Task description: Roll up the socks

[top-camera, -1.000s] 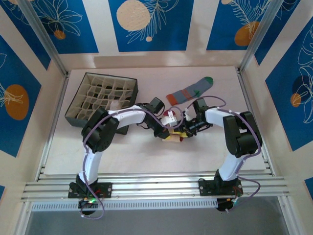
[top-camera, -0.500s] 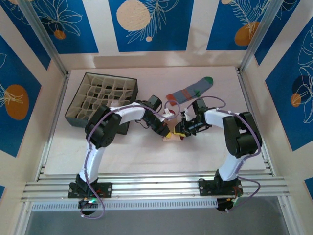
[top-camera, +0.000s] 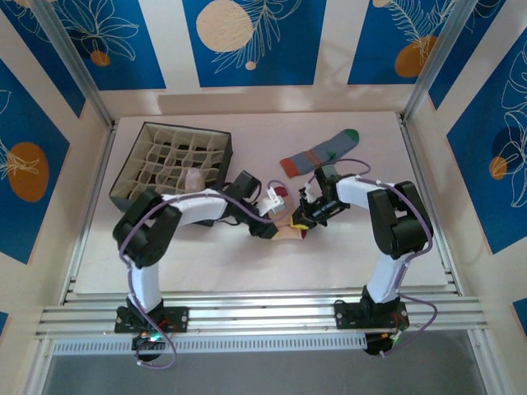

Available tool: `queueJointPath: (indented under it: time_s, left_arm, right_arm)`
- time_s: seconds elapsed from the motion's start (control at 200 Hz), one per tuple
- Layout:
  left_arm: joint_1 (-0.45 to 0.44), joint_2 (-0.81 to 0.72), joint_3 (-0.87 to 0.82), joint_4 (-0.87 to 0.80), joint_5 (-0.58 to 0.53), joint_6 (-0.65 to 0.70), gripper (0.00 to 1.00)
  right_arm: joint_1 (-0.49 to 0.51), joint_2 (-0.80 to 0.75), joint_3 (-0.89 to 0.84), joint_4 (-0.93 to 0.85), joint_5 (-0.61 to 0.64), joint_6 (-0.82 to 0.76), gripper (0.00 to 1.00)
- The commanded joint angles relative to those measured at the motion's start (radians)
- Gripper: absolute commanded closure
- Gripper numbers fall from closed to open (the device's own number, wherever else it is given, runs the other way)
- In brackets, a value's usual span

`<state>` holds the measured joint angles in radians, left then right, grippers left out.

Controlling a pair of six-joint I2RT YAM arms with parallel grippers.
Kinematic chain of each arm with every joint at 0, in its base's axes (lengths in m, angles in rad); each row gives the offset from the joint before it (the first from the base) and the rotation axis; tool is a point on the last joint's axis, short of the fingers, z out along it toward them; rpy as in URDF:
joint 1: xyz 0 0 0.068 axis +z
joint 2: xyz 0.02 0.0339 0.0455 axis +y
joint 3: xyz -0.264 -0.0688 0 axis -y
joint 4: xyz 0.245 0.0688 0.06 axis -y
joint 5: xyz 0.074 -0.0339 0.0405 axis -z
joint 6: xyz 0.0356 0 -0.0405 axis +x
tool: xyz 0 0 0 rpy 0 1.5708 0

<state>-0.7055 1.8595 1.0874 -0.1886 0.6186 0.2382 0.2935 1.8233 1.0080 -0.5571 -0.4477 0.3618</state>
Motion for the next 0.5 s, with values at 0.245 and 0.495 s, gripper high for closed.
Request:
queueJointPath:
  time_s: [0.245,0.495]
  left_arm:
    - [-0.154,-0.260,-0.305,0.465,-0.291,0.443,0.58]
    - [-0.216,-0.181,-0.294,0.524,-0.456,0.547,0.56]
  right_arm:
    - [0.022,0.068,0.042,-0.115,0.084,-0.050,1.00]
    - [0.033,0.097,0.079,-0.152,0.075,-0.068,1.00]
